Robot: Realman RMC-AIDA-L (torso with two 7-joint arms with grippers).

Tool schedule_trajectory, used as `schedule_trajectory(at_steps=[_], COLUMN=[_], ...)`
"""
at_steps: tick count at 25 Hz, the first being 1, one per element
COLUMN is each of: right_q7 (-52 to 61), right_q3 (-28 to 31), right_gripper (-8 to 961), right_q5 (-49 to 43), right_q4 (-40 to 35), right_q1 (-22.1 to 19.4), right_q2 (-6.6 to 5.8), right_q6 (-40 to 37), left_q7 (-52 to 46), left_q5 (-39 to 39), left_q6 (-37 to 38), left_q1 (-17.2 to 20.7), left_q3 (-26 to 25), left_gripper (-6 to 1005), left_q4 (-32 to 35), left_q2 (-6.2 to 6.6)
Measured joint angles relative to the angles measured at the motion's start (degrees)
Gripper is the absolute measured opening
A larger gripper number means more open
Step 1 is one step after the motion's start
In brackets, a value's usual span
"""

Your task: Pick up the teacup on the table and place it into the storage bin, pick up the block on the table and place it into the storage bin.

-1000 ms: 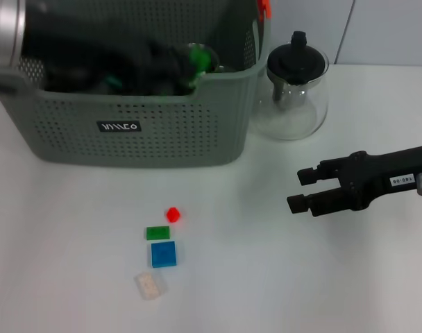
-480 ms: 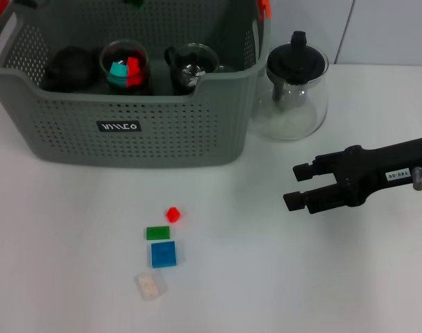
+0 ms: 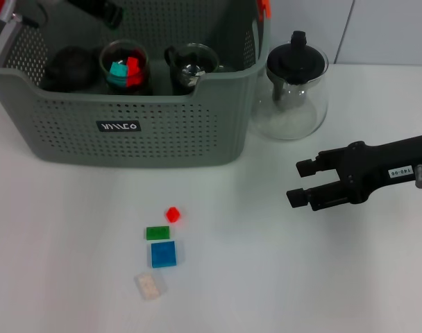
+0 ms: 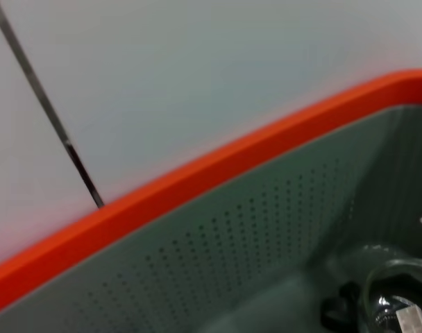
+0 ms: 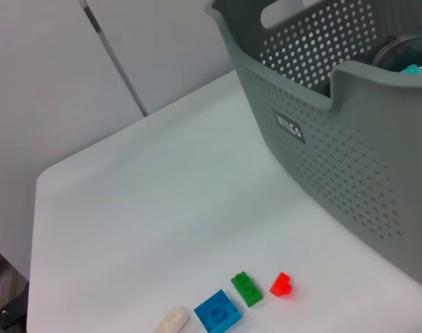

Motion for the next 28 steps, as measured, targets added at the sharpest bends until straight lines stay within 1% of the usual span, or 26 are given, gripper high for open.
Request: schedule_trajectory(at_steps=[4, 8, 10, 15, 17, 19, 21, 22, 24, 25, 26, 27, 28], right_q7=[-0.2, -0.2, -0.2, -0.1, -0.1, -0.2, -0.3, -0.3, -0.3, -0.3, -0.3, -0.3, -0.3], right_q3=[0.0, 0.0, 0.0, 0.0, 0.0, 0.0, 0.0, 0.0, 0.0, -0.1, -0.1, -0.1, -0.1], right_gripper=[821, 821, 822, 822, 822, 822, 822, 822, 822, 822, 822, 822, 822], right_q5=[0.0, 0.1, 0.1, 0.0, -0.1, -0.1, -0.1, -0.1, -0.1, -0.1, -0.1, -0.1, -0.1], right_q4=[0.1, 0.0, 0.0, 0.0, 0.0, 0.0, 0.0, 0.0, -0.1, -0.1, -0.1, -0.1, -0.1], right_q1=[0.0, 0.1, 0.1, 0.2, 0.2, 0.1, 0.0, -0.1, -0.2, -0.3, -0.4, -0.5, -0.5], right_q2=[0.05, 0.05, 0.05, 0.05, 0.05, 0.04, -0.01, -0.02, -0.13, -0.18, -0.29, -0.42, -0.52], right_q6=[-0.3, -0.4, -0.4, -0.5, -0.5, -0.5, -0.6, -0.6, -0.6, -0.6, -0.7, -0.7, -0.7], left_q7=[-1.0, -3.4, -3.7, -3.6, -3.4, -2.9, -1.6, -0.8, 1.8, 3.1, 4.9, 6.8, 8.2], left_q5=[0.1, 0.1, 0.1, 0.2, 0.2, -0.5, -3.3, -5.4, -13.0, -17.4, -24.2, -31.2, -35.9], left_q6=[-0.6, -1.6, -2.2, -2.5, -1.8, 0.1, 3.5, 5.4, 10.9, 13.7, 17.2, 20.6, 22.8], left_q1=[-0.2, -0.1, 0.0, 0.0, 0.1, 0.7, 2.3, 3.3, 5.6, 6.6, 8.3, 10.1, 11.3], left_q3=[2.4, 5.0, 5.3, 5.8, 5.8, 5.6, 4.8, 4.1, 1.8, 0.7, -1.0, -2.4, -3.1], left_gripper=[152, 153, 153, 247, 284, 322, 359, 399, 478, 517, 557, 636, 715], left_q4=[-1.8, -1.7, -1.5, -0.6, 0.7, 3.9, 10.9, 14.7, 23.4, 26.9, 31.3, 34.9, 36.6], left_q2=[0.04, -0.11, -0.27, -0.54, -0.72, -1.26, -2.45, -3.02, -4.22, -4.55, -4.84, -5.03, -5.12])
